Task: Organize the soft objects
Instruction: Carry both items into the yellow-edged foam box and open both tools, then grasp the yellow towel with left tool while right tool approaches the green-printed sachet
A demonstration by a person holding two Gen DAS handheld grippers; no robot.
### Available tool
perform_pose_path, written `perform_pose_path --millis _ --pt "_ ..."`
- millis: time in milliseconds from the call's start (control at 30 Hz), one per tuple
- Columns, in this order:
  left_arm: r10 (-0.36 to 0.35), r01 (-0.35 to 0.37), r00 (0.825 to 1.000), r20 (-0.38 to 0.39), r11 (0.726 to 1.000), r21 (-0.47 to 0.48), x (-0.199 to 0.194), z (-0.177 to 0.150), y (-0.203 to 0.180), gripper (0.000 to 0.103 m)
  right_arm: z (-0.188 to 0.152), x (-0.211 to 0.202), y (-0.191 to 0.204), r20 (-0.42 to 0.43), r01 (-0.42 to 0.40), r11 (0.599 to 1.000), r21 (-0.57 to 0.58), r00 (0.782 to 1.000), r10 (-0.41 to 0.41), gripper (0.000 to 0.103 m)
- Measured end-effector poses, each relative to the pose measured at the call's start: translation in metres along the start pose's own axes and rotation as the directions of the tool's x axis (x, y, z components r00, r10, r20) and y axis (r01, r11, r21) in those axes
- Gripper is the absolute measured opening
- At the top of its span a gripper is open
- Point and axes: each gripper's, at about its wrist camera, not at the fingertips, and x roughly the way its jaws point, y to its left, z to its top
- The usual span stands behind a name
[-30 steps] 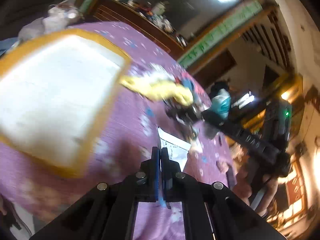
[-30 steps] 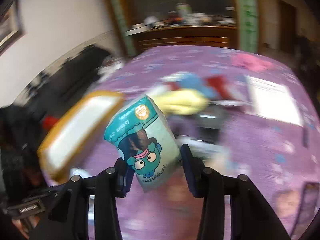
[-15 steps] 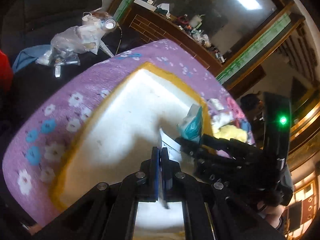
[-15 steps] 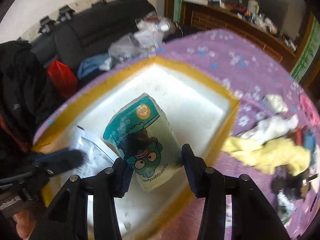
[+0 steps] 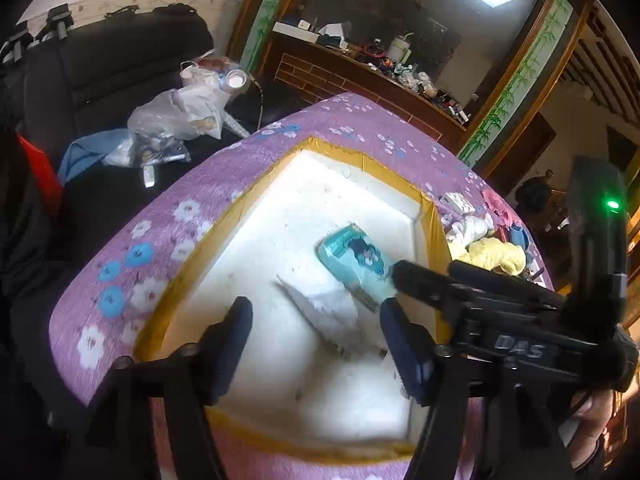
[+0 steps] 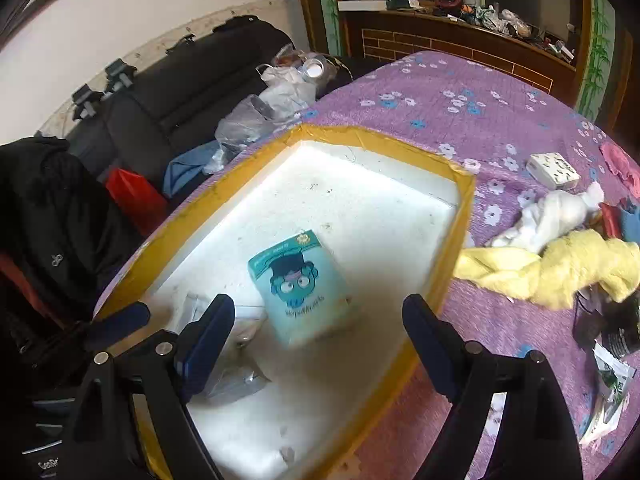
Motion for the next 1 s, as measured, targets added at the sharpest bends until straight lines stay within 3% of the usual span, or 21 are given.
perform_pose_path --millis 100,300,467,533,633,767,933,1000 --pt "0.051 -0.051 0.999 -0.005 0.998 -0.034 -0.007 -0.010 -0.004 0.070 -0.010 -0.020 -0.013 0.027 -0.003 1.000 0.022 1.000 0.003 0.089" --pt "0.027 -0.027 1.000 -0.014 1.000 -0.012 -0.018 -0.033 -0.047 0.070 -0.041 -0.054 -0.064 0.052 -0.165 0.979 0.122 0.986 0.159 0.089" --pt "-0.023 0.026 0.998 -0.055 0.998 0.054 -0.005 -0.044 -0.109 0.070 -0.058 -0.082 -0.116 0.093 -0.167 0.970 0.179 0.984 0.152 0.090" --pt "-0.037 0.042 0.996 -0.079 0.997 0.065 0.004 -0.050 -0.129 0.070 -0.064 -0.092 -0.141 0.121 -0.158 0.965 0.211 0.984 0.135 0.095" --pt "0.034 -0.027 0.998 -0.058 0.993 0.116 0.012 -0.056 -0.154 0.071 -0.068 -0.099 -0.177 0.144 -0.164 0.953 0.253 0.981 0.130 0.098" --pt "0.108 -0.101 0.993 -0.037 0.983 0.151 0.019 -0.062 -0.176 0.071 -0.070 -0.083 -0.225 0.113 -0.187 0.936 0.298 0.981 0.160 0.098" --pt "0.096 -0.092 0.995 -0.023 0.983 0.160 0.015 -0.063 -0.193 0.072 -0.087 -0.058 -0.256 0.122 -0.189 0.919 0.347 0.980 0.156 0.098" --pt "0.129 -0.129 0.992 0.011 0.974 0.185 0.010 -0.063 -0.200 0.072 -0.086 -0.065 -0.254 0.134 -0.168 0.928 0.332 0.982 0.130 0.098"
